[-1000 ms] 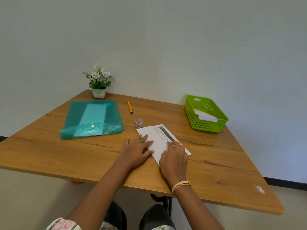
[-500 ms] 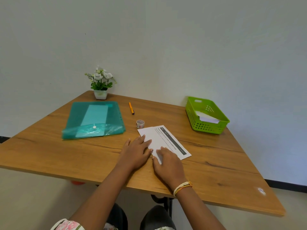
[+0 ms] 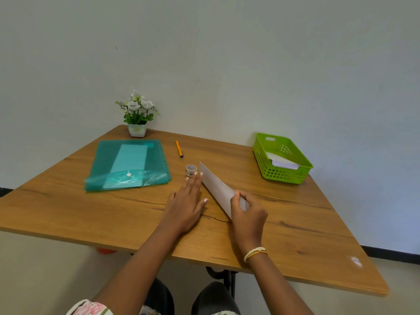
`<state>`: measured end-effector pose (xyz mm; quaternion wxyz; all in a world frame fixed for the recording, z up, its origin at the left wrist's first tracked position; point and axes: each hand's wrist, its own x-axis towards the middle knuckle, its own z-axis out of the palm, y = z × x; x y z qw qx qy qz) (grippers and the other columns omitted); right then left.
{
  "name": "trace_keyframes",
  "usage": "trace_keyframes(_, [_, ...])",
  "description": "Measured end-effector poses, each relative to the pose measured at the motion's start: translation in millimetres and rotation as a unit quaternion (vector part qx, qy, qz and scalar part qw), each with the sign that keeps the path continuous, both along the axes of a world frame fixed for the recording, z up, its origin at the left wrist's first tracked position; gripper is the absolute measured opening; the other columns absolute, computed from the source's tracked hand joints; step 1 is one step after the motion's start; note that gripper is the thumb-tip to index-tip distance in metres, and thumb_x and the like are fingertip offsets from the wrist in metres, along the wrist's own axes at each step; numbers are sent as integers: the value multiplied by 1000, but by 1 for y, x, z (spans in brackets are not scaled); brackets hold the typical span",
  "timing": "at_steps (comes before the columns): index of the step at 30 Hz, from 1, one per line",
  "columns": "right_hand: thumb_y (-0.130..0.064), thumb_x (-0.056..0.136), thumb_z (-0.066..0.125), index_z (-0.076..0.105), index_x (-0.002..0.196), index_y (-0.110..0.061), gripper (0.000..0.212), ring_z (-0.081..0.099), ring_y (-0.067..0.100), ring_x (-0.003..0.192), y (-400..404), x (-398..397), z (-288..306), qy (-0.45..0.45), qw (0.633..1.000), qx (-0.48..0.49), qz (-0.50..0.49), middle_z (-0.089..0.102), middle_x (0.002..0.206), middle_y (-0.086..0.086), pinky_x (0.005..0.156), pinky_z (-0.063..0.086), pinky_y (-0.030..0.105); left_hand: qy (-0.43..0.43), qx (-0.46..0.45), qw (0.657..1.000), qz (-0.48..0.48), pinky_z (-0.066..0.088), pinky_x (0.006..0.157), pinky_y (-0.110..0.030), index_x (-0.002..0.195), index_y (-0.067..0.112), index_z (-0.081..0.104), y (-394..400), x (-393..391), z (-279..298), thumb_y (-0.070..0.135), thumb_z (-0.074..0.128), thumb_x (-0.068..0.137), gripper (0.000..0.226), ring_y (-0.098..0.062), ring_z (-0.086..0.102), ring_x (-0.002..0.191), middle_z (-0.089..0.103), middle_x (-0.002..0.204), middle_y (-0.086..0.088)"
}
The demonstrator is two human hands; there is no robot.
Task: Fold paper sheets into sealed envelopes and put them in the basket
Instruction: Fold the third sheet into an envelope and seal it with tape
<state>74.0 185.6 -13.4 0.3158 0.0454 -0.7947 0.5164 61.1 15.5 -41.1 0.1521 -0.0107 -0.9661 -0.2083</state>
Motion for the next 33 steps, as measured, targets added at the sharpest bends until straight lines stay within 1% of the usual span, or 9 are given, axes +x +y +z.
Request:
trace_keyframes(2, [-17,90,63,75,97,-15,14,61,-5,79,3,-6,2,-27,999,-47,-9,70,88,-7,72,50,17,-18,-24,999,-12,13,115,-52,145,45,-20,-1,1,-1,57,22,96,65,-12,-3,147,-9,160,12])
trace_keyframes(5, [-17,91,61,75,100,-10,18,61,8,84,10,-14,1,-82,995,-48,-22,71,94,-1,77,50,26,-38,-51,998,-21,10,115,-54,148,47,-5,-1,2,0,53,20,98,56,-14,-1,148,-6,160,12])
trace_keyframes(8, [-17,92,58,74,100,-9,19,59,12,86,19,-21,-2,-109,993,-31,-37,71,96,2,74,44,23,-52,-56,997,-29,9,115,-55,148,49,6,0,1,3,52,19,99,51,-14,0,147,-2,160,12])
trace_keyframes(11, [-17,94,56,73,105,-8,22,55,10,86,26,-28,-5,-122,991,-9,-60,72,103,5,69,42,20,-62,-58,996,-31,9,115,-56,148,49,10,1,2,5,52,20,99,49,-14,0,148,0,161,11])
trace_keyframes(16, [-16,95,51,72,107,-10,25,52,10,84,37,-39,-11,-167,982,58,-63,71,106,6,67,39,24,-71,-56,995,-31,8,116,-54,148,47,14,0,3,5,52,19,100,49,-13,2,147,2,161,11])
trace_keyframes(20, [-17,96,47,70,109,-13,27,58,18,91,40,-44,-13,-204,974,75,-58,70,109,7,70,47,30,-66,-45,996,-29,8,116,-55,148,49,13,-1,3,4,52,20,99,49,-12,4,147,5,161,11])
trace_keyframes(24, [-15,92,45,70,111,-14,31,57,18,85,34,-41,-10,-224,960,165,-41,69,110,7,63,44,27,-63,-56,995,-48,8,114,-58,146,53,10,0,3,4,53,21,99,48,-12,4,147,5,160,12])
trace_keyframes(29, [-15,93,44,66,117,-11,33,60,26,97,24,-36,-8,-234,928,287,-41,62,115,11,75,51,32,-92,-86,989,-73,2,113,-60,144,52,23,1,1,6,54,21,99,45,-11,3,147,8,160,15])
trace_keyframes(33, [-14,94,44,62,119,-13,31,52,24,102,14,-36,-6,-207,893,396,-44,57,112,9,79,45,31,-101,-91,988,-72,-2,112,-61,143,50,29,1,0,6,55,20,99,45,-10,7,147,19,158,14])
